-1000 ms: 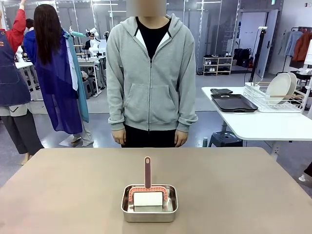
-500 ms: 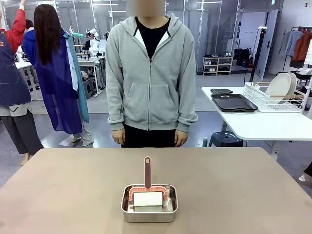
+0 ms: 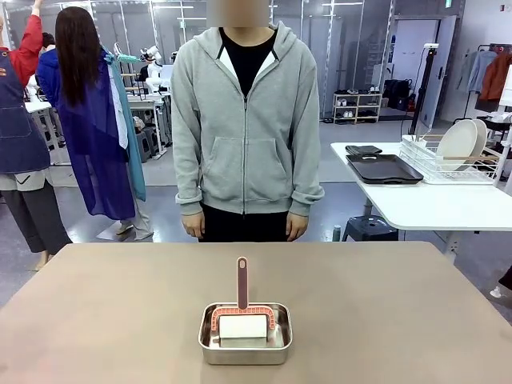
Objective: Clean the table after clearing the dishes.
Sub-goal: Place the Lint Roller back on top of the Airtight Container.
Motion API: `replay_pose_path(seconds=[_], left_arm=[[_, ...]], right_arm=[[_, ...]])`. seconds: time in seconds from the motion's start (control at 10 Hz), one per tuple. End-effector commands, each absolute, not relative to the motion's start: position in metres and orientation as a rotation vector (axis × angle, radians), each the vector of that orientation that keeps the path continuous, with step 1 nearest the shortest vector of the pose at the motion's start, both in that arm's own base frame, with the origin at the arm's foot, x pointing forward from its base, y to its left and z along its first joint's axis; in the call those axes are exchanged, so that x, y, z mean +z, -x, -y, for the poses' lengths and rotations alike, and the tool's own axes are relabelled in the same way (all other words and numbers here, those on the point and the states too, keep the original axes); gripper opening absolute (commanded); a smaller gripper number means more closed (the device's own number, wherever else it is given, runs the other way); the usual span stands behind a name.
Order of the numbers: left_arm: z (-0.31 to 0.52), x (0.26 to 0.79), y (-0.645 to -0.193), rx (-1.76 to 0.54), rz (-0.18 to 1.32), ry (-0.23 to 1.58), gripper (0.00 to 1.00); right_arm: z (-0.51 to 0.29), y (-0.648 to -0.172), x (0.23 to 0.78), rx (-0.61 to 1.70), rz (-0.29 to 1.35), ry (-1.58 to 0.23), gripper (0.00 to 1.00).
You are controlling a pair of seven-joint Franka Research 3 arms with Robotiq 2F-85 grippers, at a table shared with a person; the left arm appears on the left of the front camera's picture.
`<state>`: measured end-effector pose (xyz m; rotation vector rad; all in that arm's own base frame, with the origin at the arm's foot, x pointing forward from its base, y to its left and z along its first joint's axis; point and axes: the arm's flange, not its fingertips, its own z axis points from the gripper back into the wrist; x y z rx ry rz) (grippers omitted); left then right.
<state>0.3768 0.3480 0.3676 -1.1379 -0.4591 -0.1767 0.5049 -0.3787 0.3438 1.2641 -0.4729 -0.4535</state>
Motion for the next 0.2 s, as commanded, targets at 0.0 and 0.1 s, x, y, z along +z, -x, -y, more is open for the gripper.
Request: replay_pose_path(seconds=[0.0,0.1], left_arm=[[-0.3476,0.3696,-0.3715,-0.18,0.45,1.132,1.0],[-0.3476,0.3696,-0.3715,-0.18,0.45,1.132,1.0]], right_arm=[[0.3735,-0.5005,0.348,-0.441,0.465,-1.255,1.0],[0.3735,-0.5005,0.348,-0.441,0.465,-1.255,1.0]])
